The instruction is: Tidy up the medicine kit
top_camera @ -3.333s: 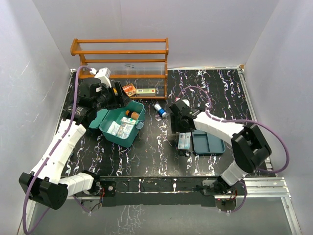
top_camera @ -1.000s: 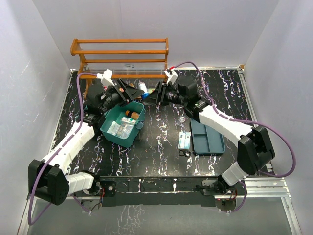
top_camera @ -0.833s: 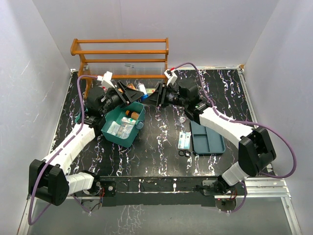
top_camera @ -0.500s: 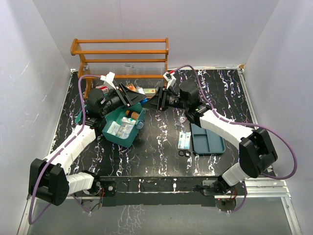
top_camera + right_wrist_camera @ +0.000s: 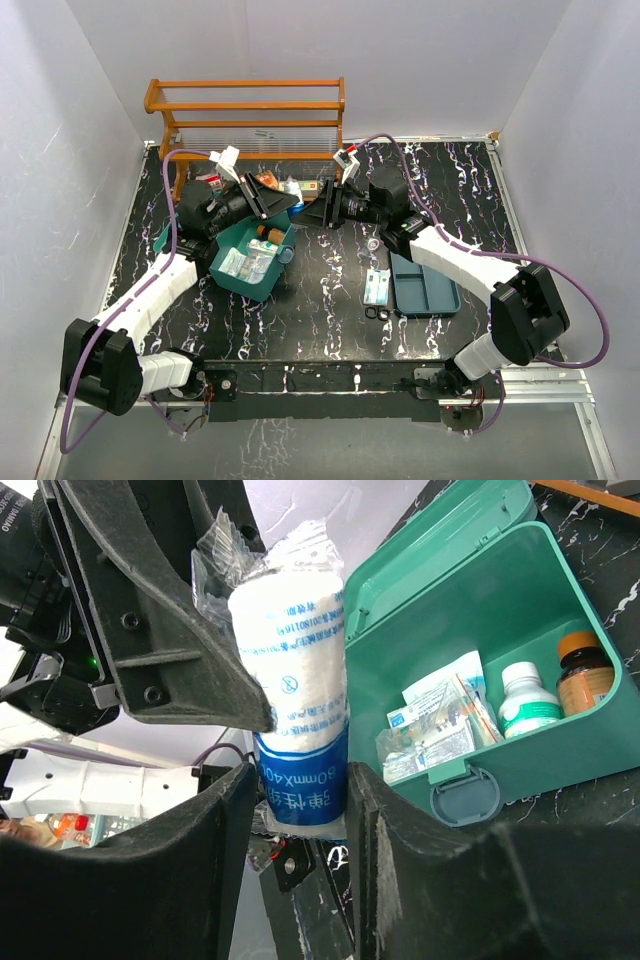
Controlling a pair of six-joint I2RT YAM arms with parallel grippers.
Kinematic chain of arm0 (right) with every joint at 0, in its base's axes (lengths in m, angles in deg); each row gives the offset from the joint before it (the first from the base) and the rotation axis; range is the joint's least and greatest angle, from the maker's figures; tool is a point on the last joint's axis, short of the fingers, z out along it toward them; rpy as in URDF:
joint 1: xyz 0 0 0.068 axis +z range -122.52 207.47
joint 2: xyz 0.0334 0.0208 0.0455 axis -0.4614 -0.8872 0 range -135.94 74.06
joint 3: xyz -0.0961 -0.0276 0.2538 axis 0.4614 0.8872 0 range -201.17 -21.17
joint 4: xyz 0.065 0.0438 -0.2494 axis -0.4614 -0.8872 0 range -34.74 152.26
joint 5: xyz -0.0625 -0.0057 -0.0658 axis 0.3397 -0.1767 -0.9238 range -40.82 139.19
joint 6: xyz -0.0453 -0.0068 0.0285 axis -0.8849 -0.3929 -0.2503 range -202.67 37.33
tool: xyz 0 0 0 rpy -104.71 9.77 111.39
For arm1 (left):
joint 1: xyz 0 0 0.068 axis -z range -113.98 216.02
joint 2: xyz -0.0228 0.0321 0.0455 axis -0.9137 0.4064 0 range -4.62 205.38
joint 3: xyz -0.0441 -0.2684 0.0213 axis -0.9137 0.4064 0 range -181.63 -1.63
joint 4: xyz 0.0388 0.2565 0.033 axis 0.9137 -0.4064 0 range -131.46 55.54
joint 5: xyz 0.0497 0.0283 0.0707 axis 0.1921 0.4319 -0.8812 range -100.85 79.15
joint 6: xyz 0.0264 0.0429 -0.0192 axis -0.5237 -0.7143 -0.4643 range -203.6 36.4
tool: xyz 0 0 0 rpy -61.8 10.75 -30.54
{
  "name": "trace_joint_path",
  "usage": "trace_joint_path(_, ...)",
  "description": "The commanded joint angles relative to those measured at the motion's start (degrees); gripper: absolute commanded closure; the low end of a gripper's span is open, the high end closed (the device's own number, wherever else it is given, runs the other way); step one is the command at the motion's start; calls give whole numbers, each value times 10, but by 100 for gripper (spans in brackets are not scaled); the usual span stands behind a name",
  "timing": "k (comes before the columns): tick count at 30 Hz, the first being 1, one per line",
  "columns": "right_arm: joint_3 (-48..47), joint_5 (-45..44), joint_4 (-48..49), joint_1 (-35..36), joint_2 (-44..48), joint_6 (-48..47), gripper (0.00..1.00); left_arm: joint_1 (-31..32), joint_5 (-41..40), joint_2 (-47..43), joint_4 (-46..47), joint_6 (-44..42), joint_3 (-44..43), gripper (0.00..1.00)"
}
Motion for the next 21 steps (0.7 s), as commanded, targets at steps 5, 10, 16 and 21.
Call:
trace_joint_path(5,-10,-32,-22,3,20,-39,42,0,-4,14,-94,-119,-55,83)
trace_joint_path(10,-14,-131,-107,-2,45,-93,32,0,-77,31,-314,-258,-145,82)
trace_joint_path(16,-16,-202,-172,-8,63,-134,31,0,-225,89,-533,-432,-241,82)
trace_joint_path(21,-9,-213,-193,-11,51,-138,31,0,-313,135,-601,-477,-268,81)
